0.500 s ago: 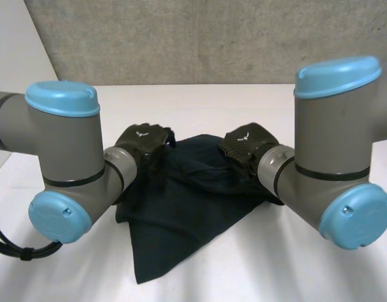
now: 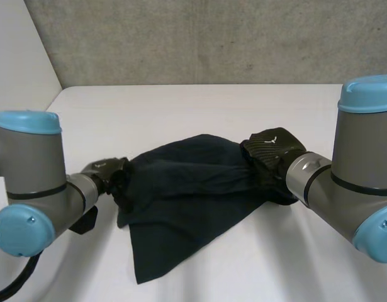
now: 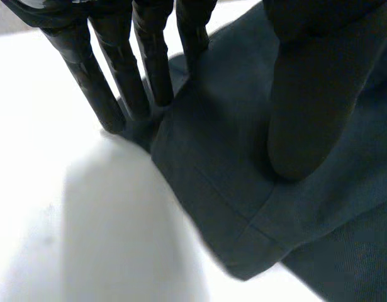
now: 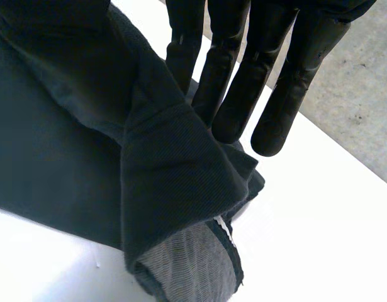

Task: Fold the shorts.

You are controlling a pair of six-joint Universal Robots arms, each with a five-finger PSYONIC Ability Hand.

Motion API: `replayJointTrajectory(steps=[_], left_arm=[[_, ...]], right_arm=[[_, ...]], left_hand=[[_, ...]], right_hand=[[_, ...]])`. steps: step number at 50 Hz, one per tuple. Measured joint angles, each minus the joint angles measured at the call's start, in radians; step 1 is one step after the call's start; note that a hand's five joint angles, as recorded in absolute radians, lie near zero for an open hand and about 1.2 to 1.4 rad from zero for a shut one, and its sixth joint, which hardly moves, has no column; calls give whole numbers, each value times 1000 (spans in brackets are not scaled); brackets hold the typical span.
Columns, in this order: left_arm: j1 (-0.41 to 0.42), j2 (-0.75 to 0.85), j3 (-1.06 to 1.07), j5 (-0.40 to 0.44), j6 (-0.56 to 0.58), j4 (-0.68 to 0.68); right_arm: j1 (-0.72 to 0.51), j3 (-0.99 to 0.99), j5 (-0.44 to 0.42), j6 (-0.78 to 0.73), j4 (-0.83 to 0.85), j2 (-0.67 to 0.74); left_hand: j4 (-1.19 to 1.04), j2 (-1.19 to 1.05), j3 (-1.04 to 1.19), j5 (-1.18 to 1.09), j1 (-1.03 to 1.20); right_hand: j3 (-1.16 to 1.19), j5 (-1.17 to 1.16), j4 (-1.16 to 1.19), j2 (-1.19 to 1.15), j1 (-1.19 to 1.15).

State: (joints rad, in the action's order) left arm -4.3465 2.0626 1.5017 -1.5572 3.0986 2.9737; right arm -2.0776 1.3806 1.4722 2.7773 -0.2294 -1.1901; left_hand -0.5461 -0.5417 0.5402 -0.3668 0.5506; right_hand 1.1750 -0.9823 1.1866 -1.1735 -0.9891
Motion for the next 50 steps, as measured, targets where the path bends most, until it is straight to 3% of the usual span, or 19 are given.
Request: replayJointTrajectory(steps=[2,6,11,17,26,36,43,47,50], left_arm=[[3,23,-4,0,0,-1],[13,45,-17,0,1,-2],[27,-12,-30,3,1,-9],[34,-243,-51,24,10,-37],[26,-586,-213,58,21,-245],[21,-757,-356,108,23,-363],[18,-766,-354,111,39,-357],[17,-681,-329,110,53,-349],[16,-520,-314,107,73,-343]], right_arm=[[6,1,0,0,3,1],[15,1,1,0,7,1],[20,-11,3,-11,4,-17],[39,-57,7,-60,-6,-114],[83,-185,13,-188,-47,-354],[85,-282,16,-200,-81,-544],[86,-275,5,-203,-132,-546],[82,-267,-3,-209,-179,-445],[75,-264,-5,-209,-207,-310]], left_hand=[[-104,-118,120,-100,118],[-559,-563,560,-550,593],[-645,-651,644,-597,604],[-645,-651,651,-597,604],[-646,-654,652,-597,604],[-650,-655,652,-597,604],[-650,-655,652,-597,604],[-650,-655,652,-597,604],[-650,-655,652,-597,604]], right_hand=[[0,0,0,0,0],[0,0,0,0,0],[0,0,0,0,0],[0,0,0,0,0],[0,0,0,0,0],[0,0,1,0,0],[0,0,6,0,0],[0,0,6,0,0],[0,0,6,0,0]])
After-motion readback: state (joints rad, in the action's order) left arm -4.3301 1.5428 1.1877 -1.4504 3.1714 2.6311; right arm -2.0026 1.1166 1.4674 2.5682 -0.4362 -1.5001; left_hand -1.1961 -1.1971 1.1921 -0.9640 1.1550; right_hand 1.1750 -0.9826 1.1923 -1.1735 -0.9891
